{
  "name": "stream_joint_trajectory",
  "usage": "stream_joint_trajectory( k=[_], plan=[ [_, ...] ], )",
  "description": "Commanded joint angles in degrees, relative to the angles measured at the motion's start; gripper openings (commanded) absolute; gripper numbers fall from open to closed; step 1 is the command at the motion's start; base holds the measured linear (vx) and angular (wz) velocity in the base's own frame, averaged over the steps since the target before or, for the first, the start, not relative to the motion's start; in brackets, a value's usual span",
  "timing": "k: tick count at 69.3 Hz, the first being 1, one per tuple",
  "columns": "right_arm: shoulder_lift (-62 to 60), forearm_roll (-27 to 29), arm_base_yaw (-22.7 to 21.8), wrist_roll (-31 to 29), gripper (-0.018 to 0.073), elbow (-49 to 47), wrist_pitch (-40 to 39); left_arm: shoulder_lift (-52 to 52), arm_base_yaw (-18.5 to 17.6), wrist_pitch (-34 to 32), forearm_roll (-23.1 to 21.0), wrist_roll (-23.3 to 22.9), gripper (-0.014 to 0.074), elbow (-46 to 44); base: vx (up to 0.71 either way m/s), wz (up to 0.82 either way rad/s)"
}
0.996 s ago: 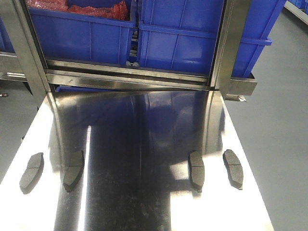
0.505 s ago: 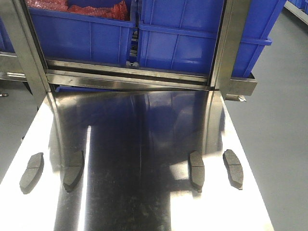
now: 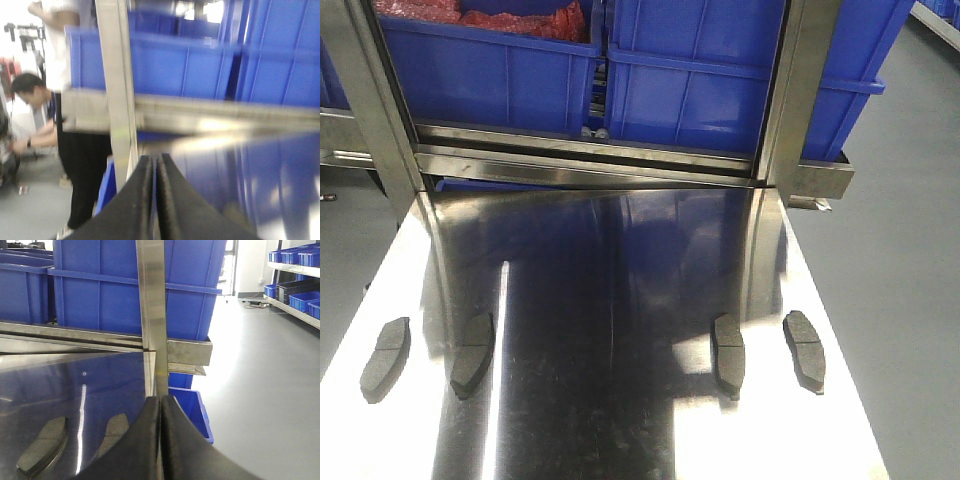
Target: Move and align brake pads A on conveyor
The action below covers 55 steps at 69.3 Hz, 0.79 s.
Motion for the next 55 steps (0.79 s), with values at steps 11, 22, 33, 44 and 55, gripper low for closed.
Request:
stream_joint_trajectory(
  k=[11, 22, 33, 44, 55],
  plan=[
    [-0.9, -0.2, -0.2, -0.6, -0.001, 1.2, -4.3, 13.9, 0.2, 7.2, -1.0, 2.0, -0.0006, -18.2, 0.0, 0.0],
    [-0.9, -0.2, -0.2, -0.6, -0.001, 1.2, -4.3, 24.5, 0.2, 12.5, -1.0, 3.2, -0.0006, -25.0, 0.0, 0.0],
    [-0.9, -0.2, -0.2, -0.6, -0.001, 1.2, -4.3, 27.7, 0.2, 12.2, -1.0, 3.2, 0.0011, -25.4, 0.0, 0.0],
    [-0.9, -0.2, -0.2, -0.6, -0.001, 1.2, -4.3, 27.7, 0.2, 12.2, -1.0, 3.2, 0.0199, -25.4, 0.0, 0.0],
    [-0.9, -0.2, -0.2, -0.6, -0.001, 1.2, -4.3, 27.7, 0.2, 12.7, -1.3, 3.2, 0.0496, -25.4, 0.0, 0.0]
  ],
)
